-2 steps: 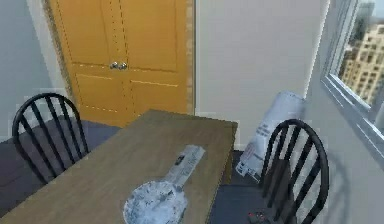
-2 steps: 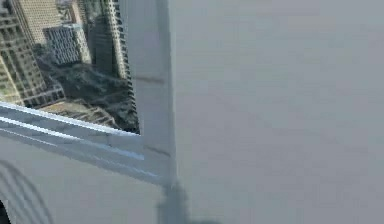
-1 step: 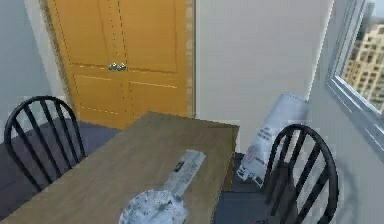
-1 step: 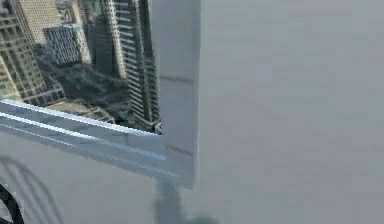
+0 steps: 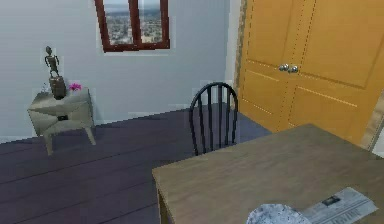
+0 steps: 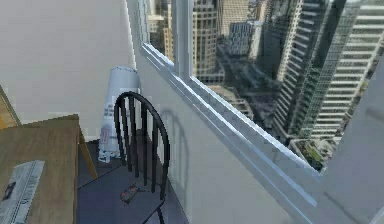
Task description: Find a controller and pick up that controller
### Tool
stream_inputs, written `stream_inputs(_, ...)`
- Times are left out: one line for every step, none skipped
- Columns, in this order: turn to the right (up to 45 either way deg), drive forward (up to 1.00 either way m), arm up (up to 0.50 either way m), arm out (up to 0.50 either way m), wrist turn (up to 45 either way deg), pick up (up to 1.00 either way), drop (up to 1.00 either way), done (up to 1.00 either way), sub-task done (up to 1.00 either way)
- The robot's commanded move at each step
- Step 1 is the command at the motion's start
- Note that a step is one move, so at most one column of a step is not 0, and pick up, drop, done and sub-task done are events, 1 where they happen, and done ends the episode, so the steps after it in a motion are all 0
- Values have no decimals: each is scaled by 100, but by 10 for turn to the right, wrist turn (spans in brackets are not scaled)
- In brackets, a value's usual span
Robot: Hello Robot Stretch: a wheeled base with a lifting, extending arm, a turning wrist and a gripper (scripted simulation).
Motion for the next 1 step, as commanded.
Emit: stream_inputs(-150,0,0,0,0,0,0,0,0)
